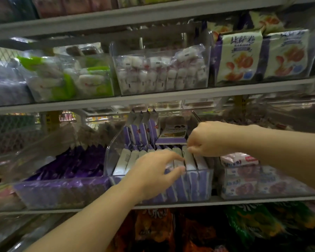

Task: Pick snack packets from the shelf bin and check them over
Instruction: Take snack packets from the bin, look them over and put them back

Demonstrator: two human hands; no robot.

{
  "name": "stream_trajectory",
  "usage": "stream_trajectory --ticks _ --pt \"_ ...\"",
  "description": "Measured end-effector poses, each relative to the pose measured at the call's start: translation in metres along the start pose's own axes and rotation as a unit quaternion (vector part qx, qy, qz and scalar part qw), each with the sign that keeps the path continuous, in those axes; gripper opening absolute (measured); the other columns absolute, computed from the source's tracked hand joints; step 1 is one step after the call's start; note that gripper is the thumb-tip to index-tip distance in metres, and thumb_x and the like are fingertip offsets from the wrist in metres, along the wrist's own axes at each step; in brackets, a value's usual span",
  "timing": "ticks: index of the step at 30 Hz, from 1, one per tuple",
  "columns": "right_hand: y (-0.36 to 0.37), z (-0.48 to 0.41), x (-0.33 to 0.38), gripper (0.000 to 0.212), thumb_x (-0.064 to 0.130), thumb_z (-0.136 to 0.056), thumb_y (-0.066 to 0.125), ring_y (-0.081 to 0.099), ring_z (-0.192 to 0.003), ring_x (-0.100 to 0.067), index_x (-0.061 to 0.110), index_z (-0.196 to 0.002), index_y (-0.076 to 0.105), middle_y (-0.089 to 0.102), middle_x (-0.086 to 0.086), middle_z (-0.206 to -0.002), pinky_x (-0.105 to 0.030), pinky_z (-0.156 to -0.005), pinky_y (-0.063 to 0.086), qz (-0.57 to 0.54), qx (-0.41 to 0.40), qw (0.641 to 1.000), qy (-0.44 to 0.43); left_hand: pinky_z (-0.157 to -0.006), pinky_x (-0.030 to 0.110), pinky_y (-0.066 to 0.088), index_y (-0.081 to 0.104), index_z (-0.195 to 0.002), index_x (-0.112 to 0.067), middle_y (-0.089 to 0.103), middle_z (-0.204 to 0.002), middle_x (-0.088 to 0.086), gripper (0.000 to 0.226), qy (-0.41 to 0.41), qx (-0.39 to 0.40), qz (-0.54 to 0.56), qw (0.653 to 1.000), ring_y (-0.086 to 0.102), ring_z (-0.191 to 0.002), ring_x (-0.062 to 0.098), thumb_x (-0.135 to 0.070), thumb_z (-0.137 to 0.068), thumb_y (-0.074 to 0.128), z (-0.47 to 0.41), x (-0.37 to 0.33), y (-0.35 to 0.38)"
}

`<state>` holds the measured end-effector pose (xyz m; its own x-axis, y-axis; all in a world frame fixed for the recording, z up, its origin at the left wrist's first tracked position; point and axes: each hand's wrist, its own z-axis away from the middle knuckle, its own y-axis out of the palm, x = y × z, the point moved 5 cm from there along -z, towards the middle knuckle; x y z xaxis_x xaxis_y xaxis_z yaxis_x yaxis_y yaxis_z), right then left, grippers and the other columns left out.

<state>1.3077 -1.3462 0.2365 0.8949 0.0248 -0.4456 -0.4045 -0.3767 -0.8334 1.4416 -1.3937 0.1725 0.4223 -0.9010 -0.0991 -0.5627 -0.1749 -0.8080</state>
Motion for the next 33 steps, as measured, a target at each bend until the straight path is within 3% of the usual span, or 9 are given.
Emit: stream_trajectory --ticks 2,5,11,14,21,23,25,29,33 --pt "-0.006 -0.009 -0.007 0.028 0.038 -0.091 0.048 0.064 -0.090 -0.027 0.026 -0.107 0.068 0.069 -0.001 -0.098 -0.035 -0.075 0.052 -0.020 -0.067 0.997 0.019 -0.097 0.032 0.047 0.057 -0.126 -0.037 0.061 -0.121 -0.020 0.033 -0.018 -0.062 -0.035 0.997 0.054 -0.111 0.000 -0.047 -0.095 0.051 -0.002 0.012 -0.022" --pt "0.001 -0.031 -0.015 0.032 0.038 -0.090 0.052 0.063 -0.094 -0.030 0.026 -0.118 0.061 0.066 -0.006 -0.109 -0.034 -0.074 0.051 -0.009 -0.060 0.998 0.032 -0.094 0.035 0.047 0.056 -0.128 -0.033 0.060 -0.120 -0.014 0.034 -0.058 -0.121 -0.099 0.986 0.056 -0.107 0.008 -0.038 -0.094 0.055 -0.009 0.034 -0.049" --pt "0.032 -0.071 -0.022 0.051 0.043 -0.087 0.058 0.058 -0.110 -0.029 0.023 -0.133 0.051 0.058 -0.006 -0.129 -0.038 -0.093 0.050 0.020 0.055 0.996 0.070 -0.099 0.042 0.047 0.028 -0.146 -0.033 0.024 -0.153 -0.001 0.066 -0.177 -0.083 -0.160 0.967 0.051 -0.124 0.029 -0.046 -0.089 0.059 -0.029 0.086 -0.058" --pt "0.037 -0.081 -0.025 0.042 0.034 -0.092 0.056 0.058 -0.110 -0.029 0.023 -0.133 0.051 0.058 -0.007 -0.129 -0.037 -0.094 0.049 -0.006 0.095 0.994 0.063 -0.095 0.041 0.048 0.018 -0.150 -0.032 0.015 -0.156 0.000 0.076 -0.176 -0.056 -0.181 0.966 0.050 -0.126 0.033 -0.050 -0.088 0.059 -0.040 0.100 -0.055" --pt "0.018 -0.096 -0.034 0.042 0.005 -0.090 0.051 0.054 -0.113 -0.025 0.022 -0.129 0.056 0.053 -0.005 -0.130 -0.031 -0.093 0.047 -0.151 -0.004 0.985 0.080 -0.105 0.042 0.042 0.020 -0.151 -0.031 0.020 -0.157 0.002 0.082 -0.169 -0.010 -0.186 0.968 0.039 -0.135 0.032 -0.036 -0.086 0.069 -0.071 0.115 -0.052" --pt "0.013 -0.098 -0.033 0.042 0.009 -0.089 0.057 0.054 -0.112 -0.021 0.021 -0.130 0.055 0.053 -0.003 -0.129 -0.025 -0.087 0.044 -0.220 -0.056 0.971 0.077 -0.104 0.044 0.043 0.022 -0.151 -0.031 0.022 -0.156 0.004 0.080 -0.174 0.001 -0.185 0.967 0.039 -0.135 0.034 -0.033 -0.086 0.069 -0.077 0.118 -0.051" --pt "0.012 -0.100 -0.027 0.058 0.024 -0.086 0.067 0.051 -0.111 -0.015 0.023 -0.139 0.044 0.050 0.003 -0.132 -0.021 -0.084 0.039 -0.299 -0.090 0.948 0.055 -0.104 0.043 0.043 0.026 -0.150 -0.030 0.030 -0.153 0.007 0.078 -0.185 0.002 -0.188 0.965 0.042 -0.134 0.033 -0.033 -0.085 0.069 -0.082 0.121 -0.053" --pt "0.016 -0.112 -0.015 0.091 0.029 -0.080 0.073 0.046 -0.125 -0.017 0.028 -0.152 0.018 0.041 0.001 -0.147 -0.024 -0.096 0.042 -0.320 -0.051 0.946 0.020 -0.097 0.039 0.046 0.030 -0.148 -0.032 0.046 -0.146 0.008 0.073 -0.168 0.015 -0.197 0.966 0.049 -0.128 0.031 -0.038 -0.086 0.068 -0.087 0.124 -0.054" --pt "0.016 -0.125 -0.012 0.089 0.038 -0.076 0.077 0.042 -0.133 -0.017 0.029 -0.149 0.028 0.043 0.004 -0.147 -0.030 -0.109 0.035 -0.323 -0.027 0.946 0.004 -0.097 0.034 0.044 0.037 -0.145 -0.037 0.048 -0.145 0.006 0.074 -0.139 0.045 -0.163 0.976 0.050 -0.127 0.029 -0.037 -0.081 0.074 -0.092 0.128 -0.053"
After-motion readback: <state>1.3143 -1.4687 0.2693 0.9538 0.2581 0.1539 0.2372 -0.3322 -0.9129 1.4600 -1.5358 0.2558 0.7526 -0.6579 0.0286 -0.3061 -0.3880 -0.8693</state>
